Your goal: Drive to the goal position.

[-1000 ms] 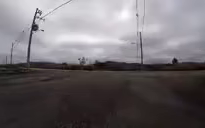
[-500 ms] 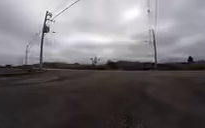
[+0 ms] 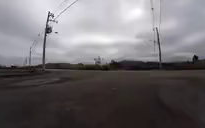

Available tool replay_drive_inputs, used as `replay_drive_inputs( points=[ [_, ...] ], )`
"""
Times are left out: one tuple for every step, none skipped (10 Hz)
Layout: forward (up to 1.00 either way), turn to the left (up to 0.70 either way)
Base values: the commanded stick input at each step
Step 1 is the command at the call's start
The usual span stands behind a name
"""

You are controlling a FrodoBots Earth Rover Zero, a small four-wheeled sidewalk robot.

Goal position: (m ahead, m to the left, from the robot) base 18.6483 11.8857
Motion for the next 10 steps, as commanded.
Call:
replay_drive_inputs(
  points=[
    [0.70, 0.00],
    [0.70, 0.00],
    [0.70, 0.00],
    [0.70, 0.00],
    [0.70, 0.00],
    [0.70, 0.00],
    [0.70, 0.00],
    [0.70, 0.00],
    [0.70, 0.00],
    [0.70, 0.00]
  ],
)
